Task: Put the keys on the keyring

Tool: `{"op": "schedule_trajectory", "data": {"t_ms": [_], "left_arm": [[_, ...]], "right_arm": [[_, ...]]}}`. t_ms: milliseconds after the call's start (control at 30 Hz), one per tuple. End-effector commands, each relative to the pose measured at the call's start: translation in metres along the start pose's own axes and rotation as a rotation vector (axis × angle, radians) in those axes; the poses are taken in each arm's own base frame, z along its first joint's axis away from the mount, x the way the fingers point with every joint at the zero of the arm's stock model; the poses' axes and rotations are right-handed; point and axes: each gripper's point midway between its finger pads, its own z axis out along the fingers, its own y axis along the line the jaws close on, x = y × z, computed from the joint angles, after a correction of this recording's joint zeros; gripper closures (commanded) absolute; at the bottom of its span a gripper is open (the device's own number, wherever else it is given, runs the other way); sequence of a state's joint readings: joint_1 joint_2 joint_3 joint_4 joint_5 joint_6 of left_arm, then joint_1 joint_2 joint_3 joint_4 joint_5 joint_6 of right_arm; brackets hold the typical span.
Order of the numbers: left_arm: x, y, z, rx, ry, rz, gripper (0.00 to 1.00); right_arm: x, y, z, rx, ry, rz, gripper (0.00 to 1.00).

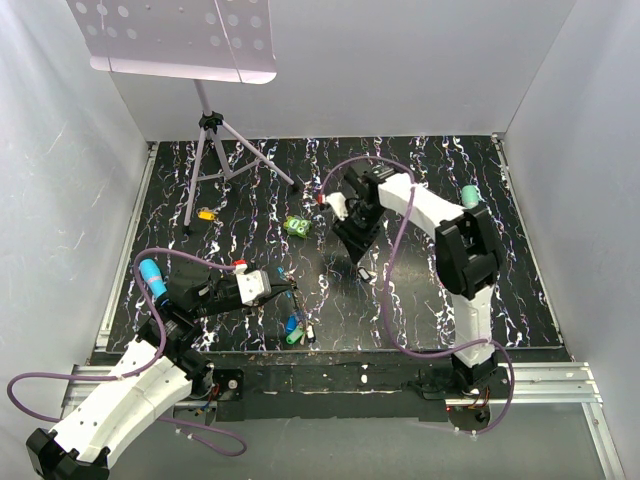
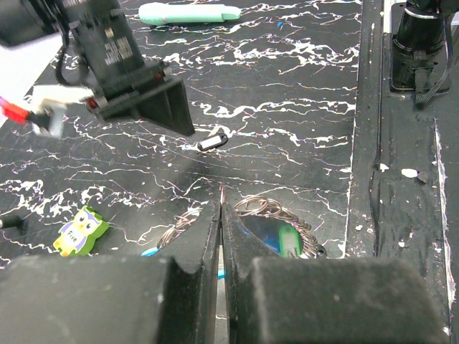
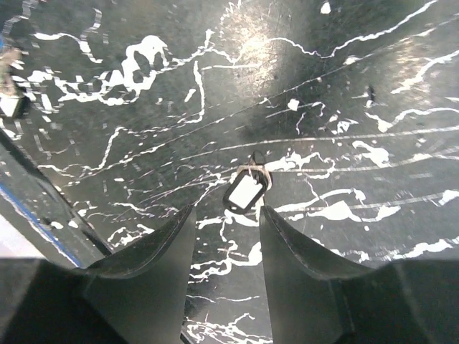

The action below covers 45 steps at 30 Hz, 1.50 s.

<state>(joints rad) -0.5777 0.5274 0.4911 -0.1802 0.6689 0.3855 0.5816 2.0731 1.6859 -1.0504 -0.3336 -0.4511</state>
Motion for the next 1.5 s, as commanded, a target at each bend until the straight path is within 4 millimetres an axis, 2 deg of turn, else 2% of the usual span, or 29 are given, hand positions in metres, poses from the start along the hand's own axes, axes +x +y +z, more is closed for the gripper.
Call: {"op": "schedule_trajectory", "data": {"t_ms": [0, 200, 400, 600, 800, 967, 1033, 1467], "left_arm": [[-0.026, 0.011, -0.004, -0.033, -0.05, 0.057, 1.0], [-0.025, 0.011, -0.004, -0.033, -0.049, 0.056, 1.0], [-0.027, 0.011, -0.004, -0.034, -0.052, 0.06, 1.0], [-0.027, 0.011, -0.004, -0.036, -0.052, 0.06, 1.0], [-0.026, 0.011, -0.004, -0.034, -0.052, 0.06, 1.0], [-0.027, 0.011, -0.004, -0.036, -0.051, 0.059, 1.0], [-0.027, 0.011, -0.004, -0.036, -0.051, 0.059, 1.0], [-0.026, 0.011, -0.004, -0.037, -0.05, 0.061, 1.0]], "right_arm": [[-0.019, 0.02, -0.049, -0.034, -0.184, -0.059, 0.52], [-0.022, 0.031, -0.06, -0.085, -0.29, -0.103, 0.53], [-0.021, 0.034, -0.064, -0.125, -0.357, -0.132, 0.52], [-0.017, 0.039, -0.076, -0.126, -0.424, -0.173, 0.52], [-0.003, 0.035, -0.06, -0.098, -0.438, -0.242, 0.52], [0.002, 0.011, -0.04, -0.018, -0.4, -0.289, 0.5], [0.0, 0.007, -0.039, -0.008, -0.394, -0.274, 0.49], [-0.006, 0.024, -0.031, -0.126, -0.406, -0.111, 0.49]]}}
